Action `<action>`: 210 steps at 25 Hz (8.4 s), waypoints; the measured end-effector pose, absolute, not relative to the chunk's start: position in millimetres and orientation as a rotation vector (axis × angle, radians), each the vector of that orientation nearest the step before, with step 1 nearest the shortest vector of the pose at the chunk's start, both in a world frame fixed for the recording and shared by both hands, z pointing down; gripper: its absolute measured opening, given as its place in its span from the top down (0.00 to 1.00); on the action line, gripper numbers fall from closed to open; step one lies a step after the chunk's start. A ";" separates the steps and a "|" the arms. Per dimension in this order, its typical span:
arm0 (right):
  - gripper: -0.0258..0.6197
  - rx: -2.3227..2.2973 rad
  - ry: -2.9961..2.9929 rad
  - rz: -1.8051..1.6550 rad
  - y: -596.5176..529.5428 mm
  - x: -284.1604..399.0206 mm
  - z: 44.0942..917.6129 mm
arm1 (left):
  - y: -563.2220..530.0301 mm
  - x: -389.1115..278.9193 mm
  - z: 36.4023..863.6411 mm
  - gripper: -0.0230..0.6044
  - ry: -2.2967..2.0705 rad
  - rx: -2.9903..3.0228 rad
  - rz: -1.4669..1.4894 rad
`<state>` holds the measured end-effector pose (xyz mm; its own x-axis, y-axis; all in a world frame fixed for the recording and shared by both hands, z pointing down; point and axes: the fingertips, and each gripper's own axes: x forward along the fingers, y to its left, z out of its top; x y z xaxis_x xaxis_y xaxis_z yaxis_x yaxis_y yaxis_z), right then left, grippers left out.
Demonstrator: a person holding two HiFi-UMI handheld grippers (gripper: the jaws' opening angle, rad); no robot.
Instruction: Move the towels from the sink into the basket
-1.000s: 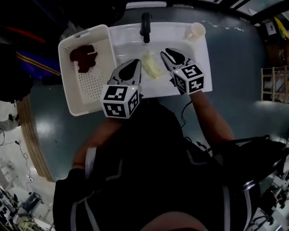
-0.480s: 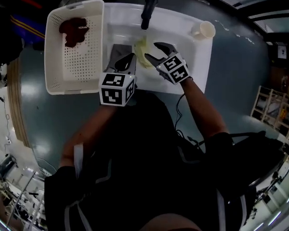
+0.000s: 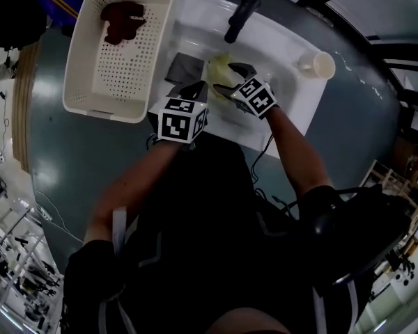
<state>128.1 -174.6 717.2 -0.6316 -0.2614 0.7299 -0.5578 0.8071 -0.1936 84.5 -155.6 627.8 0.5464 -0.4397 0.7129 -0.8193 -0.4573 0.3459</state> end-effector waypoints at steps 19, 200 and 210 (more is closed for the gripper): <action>0.59 0.412 -2.195 0.362 -176.9 125.7 781.6 | -145.9 79.0 620.5 0.96 -1.030 2.105 0.742; 0.95 2.018 -2.281 0.339 -157.4 155.0 351.6 | -178.2 21.4 333.6 0.96 -0.844 2.795 0.077; 0.95 1.982 -2.275 0.341 -169.7 153.7 360.5 | -188.6 22.5 340.0 0.96 -0.838 2.798 0.086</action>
